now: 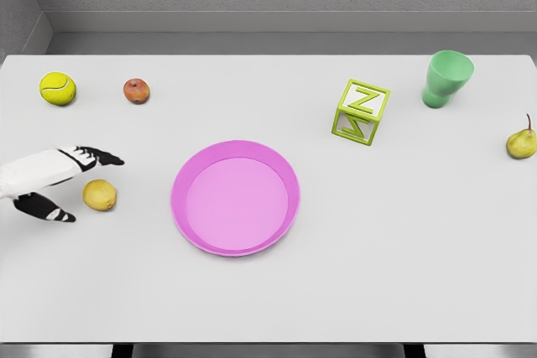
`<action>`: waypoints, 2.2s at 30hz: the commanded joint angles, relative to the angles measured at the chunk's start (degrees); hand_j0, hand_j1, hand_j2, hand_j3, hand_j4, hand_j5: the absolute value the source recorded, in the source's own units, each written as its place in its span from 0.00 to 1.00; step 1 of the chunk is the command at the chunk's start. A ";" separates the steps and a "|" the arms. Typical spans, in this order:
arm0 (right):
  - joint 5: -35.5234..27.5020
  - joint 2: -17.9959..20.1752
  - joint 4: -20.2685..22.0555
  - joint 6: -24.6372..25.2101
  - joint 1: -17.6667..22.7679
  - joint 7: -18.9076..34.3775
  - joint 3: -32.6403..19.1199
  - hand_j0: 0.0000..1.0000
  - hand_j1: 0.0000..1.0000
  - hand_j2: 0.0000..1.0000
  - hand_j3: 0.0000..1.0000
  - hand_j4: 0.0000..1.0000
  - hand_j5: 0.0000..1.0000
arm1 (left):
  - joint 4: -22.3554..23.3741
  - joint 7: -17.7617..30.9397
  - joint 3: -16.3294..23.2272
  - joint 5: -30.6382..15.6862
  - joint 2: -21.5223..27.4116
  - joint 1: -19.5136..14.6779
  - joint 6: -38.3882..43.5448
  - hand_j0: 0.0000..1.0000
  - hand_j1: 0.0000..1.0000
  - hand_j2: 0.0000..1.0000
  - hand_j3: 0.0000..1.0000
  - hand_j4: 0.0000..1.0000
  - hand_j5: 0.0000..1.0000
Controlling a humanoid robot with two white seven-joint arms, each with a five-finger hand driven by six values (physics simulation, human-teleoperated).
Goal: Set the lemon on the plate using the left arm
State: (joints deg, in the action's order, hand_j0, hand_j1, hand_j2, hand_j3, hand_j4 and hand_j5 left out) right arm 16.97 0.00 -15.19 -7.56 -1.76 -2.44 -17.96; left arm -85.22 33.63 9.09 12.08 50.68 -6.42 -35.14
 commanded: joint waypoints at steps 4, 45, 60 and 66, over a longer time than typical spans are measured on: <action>-0.01 0.00 -0.01 0.00 0.00 -0.02 0.03 1.00 1.00 1.00 1.00 1.00 1.00 | 0.40 0.21 0.32 2.25 -1.73 -0.18 0.14 1.00 1.00 1.00 1.00 1.00 1.00; -0.01 0.00 -0.01 0.00 0.00 -0.02 0.03 1.00 1.00 1.00 1.00 1.00 1.00 | 0.23 1.37 2.78 7.96 -2.17 -2.64 0.14 0.50 0.50 0.50 0.50 0.50 0.50; -0.01 0.00 -0.01 0.00 0.00 -0.02 0.03 1.00 1.00 1.00 1.00 1.00 1.00 | -2.49 1.37 1.99 7.17 -5.33 -7.03 0.14 0.49 0.49 0.49 0.49 0.49 0.49; -0.01 0.00 -0.01 0.00 0.00 -0.02 0.03 1.00 1.00 1.00 1.00 1.00 1.00 | -3.55 1.37 1.99 7.61 -9.29 -8.26 0.14 0.49 0.49 0.49 0.49 0.49 0.49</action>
State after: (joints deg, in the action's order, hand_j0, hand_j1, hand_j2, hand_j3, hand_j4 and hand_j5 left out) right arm 16.97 0.01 -15.19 -7.56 -1.76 -2.45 -17.95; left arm -88.48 35.03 11.05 20.03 42.77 -14.68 -35.18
